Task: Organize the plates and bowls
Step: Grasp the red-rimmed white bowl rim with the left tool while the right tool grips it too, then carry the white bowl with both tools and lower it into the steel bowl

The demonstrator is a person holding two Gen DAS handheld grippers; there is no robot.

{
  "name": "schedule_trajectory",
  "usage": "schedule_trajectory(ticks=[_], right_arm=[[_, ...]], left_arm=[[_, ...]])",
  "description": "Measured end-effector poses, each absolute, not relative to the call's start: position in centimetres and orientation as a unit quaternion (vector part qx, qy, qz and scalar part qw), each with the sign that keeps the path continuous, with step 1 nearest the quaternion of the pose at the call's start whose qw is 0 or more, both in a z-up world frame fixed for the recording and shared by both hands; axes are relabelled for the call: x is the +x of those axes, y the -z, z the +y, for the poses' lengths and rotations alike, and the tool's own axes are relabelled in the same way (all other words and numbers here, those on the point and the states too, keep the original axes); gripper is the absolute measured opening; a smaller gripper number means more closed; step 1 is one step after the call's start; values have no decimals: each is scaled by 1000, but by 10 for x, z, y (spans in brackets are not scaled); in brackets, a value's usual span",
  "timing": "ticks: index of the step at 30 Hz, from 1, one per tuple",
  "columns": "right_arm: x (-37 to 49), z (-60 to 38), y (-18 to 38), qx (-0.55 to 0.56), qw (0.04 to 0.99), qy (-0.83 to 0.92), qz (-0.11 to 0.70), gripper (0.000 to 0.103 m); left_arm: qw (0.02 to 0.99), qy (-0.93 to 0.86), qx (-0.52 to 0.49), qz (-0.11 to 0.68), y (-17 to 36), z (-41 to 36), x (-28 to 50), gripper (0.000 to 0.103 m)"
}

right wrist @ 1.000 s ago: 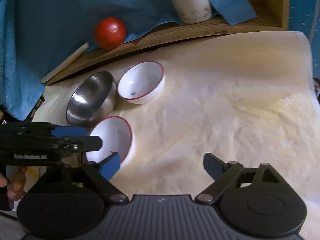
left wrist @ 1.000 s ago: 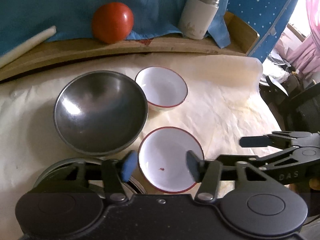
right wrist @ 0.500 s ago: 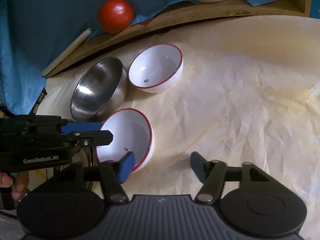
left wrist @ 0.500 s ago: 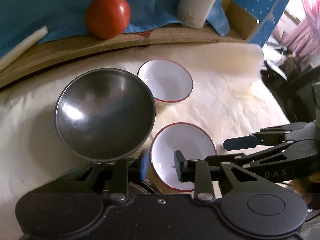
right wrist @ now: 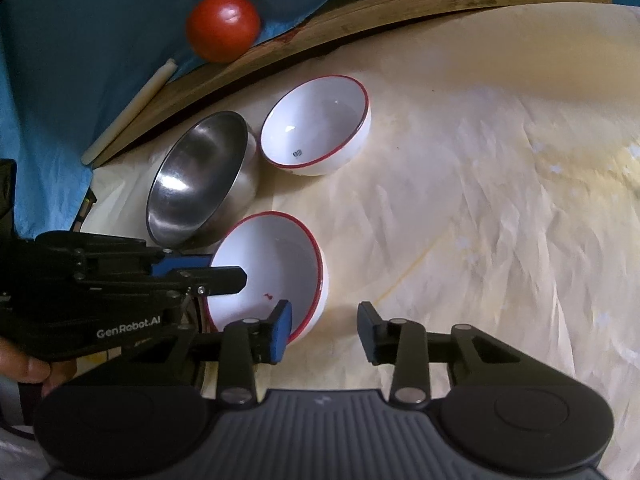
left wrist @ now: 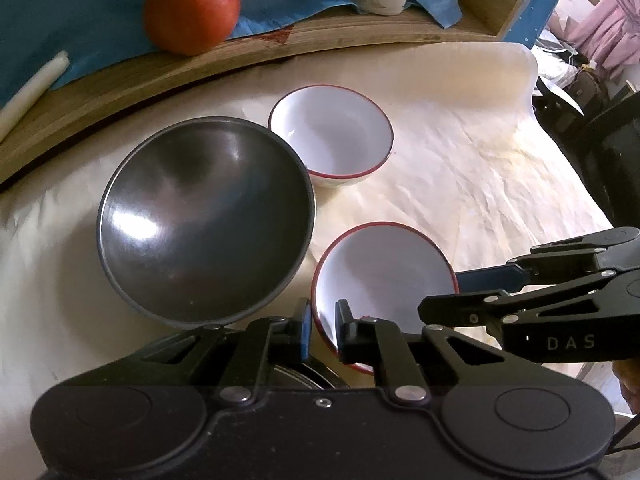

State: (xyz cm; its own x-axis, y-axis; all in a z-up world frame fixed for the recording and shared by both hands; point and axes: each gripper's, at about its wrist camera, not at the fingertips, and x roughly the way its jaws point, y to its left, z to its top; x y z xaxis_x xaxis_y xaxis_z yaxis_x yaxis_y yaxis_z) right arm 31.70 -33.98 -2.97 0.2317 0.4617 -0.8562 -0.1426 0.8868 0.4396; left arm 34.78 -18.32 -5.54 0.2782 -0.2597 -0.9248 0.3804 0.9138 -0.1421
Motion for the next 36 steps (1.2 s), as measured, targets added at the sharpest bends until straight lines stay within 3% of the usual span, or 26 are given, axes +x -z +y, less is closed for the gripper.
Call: schedule_trajectory(ticks=[5,15,36], right_arm=[[315,-338,28,147,771,-198,588,19],[308,-349,20,162,785,-170,574,13],[335,-336,-21,165,812,-193,526,13]], left_arm=[[801,204,50,561,53,-183,349,9],[813,216,33,540,43,-184,343,7],[863,179,-21,472,-3,-160,351,7]])
